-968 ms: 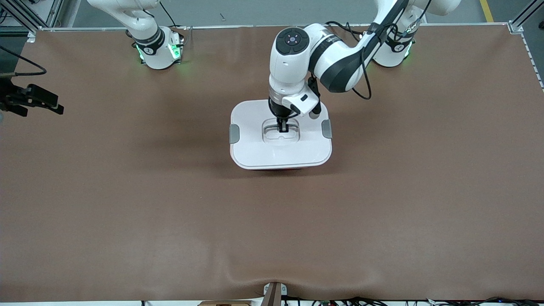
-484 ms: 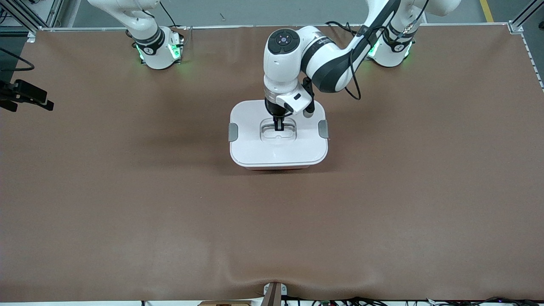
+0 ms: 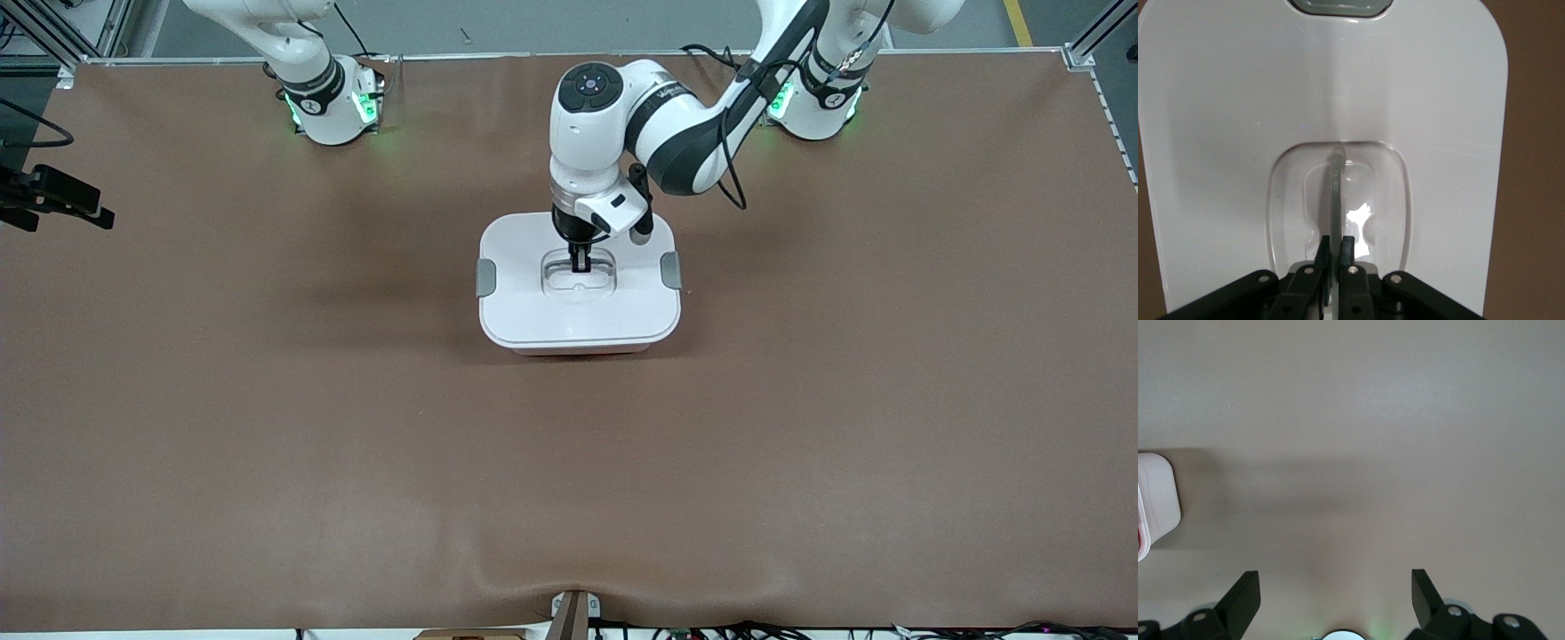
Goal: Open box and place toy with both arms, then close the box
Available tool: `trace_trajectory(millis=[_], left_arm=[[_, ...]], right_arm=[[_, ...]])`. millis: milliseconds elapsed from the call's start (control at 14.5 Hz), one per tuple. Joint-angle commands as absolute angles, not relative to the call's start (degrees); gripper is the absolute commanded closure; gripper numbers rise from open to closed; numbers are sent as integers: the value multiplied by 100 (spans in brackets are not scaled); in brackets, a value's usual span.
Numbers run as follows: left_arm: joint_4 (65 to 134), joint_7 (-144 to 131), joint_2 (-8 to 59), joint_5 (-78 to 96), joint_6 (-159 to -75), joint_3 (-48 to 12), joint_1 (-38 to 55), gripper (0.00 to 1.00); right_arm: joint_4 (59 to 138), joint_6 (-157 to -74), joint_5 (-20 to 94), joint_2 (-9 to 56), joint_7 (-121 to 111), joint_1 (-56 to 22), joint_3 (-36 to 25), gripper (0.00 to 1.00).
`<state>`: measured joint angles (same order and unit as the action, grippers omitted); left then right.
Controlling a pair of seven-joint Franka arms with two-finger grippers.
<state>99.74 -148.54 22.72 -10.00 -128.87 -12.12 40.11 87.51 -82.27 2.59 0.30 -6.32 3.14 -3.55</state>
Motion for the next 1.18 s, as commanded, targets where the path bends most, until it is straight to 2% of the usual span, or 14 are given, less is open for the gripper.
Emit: trace_trajectory(millis=[0, 1106], left_arm=[[10081, -15021, 2206, -1169, -13008, -1204, 4078, 100], [10125, -15249, 2329, -1362, -13297, -1204, 4096, 100]], right_arm=[[8728, -8139, 325, -35, -598, 413, -272, 0], [8710, -8218, 395, 17, -650, 80, -229, 0]])
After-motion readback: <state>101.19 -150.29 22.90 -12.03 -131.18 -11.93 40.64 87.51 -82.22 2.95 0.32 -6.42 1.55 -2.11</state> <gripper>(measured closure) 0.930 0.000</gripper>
